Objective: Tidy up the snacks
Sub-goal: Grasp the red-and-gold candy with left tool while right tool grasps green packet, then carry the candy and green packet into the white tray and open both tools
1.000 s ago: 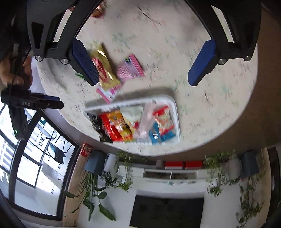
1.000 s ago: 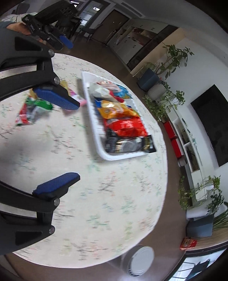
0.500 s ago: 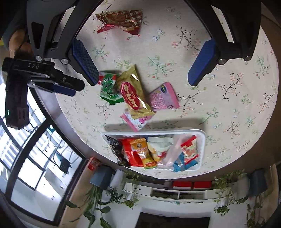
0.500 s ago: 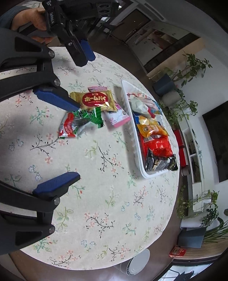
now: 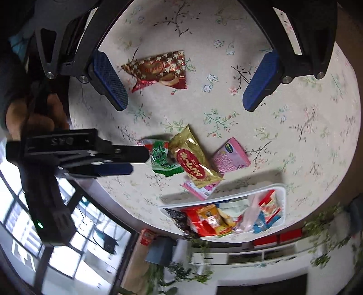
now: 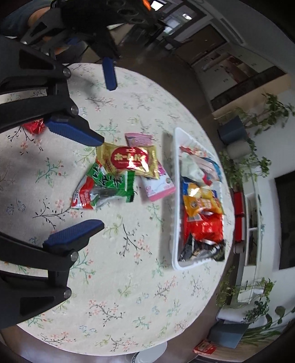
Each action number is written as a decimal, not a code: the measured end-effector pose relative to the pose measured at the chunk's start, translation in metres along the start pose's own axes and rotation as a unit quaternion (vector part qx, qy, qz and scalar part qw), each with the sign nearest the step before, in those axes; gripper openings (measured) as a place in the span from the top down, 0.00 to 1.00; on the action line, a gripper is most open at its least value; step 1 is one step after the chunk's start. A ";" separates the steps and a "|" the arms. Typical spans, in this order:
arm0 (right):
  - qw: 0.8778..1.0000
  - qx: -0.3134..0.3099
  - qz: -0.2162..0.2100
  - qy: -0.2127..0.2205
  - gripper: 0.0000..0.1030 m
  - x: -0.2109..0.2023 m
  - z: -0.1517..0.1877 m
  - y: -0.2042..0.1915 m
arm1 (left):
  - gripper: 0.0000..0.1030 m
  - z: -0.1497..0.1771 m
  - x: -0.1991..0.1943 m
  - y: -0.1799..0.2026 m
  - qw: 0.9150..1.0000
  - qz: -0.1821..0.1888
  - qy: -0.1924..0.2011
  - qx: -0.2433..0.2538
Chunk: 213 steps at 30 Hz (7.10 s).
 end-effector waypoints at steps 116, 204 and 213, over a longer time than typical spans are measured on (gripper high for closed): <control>0.992 -0.085 0.059 -0.068 0.63 0.016 0.003 0.011 | 0.77 0.021 0.039 0.018 0.982 0.079 -0.154 0.082; 0.999 0.023 0.006 0.029 0.63 0.045 -0.208 0.026 | 0.83 -0.248 0.024 -0.156 0.996 0.002 0.061 -0.072; 0.999 0.017 0.038 -0.017 0.63 0.113 -0.199 0.027 | 0.83 -0.251 0.087 -0.180 0.996 -0.024 0.034 -0.075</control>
Point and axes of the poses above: each gripper's, at about its wrist camera, not at the fingertips, and x roughly the way its jaws point, y to its right, z to its underside, the point moved 4 cm from there along x, roughly the way its jaws point, and after that the axes turned 11 degrees about z, right-handed, at the moved point
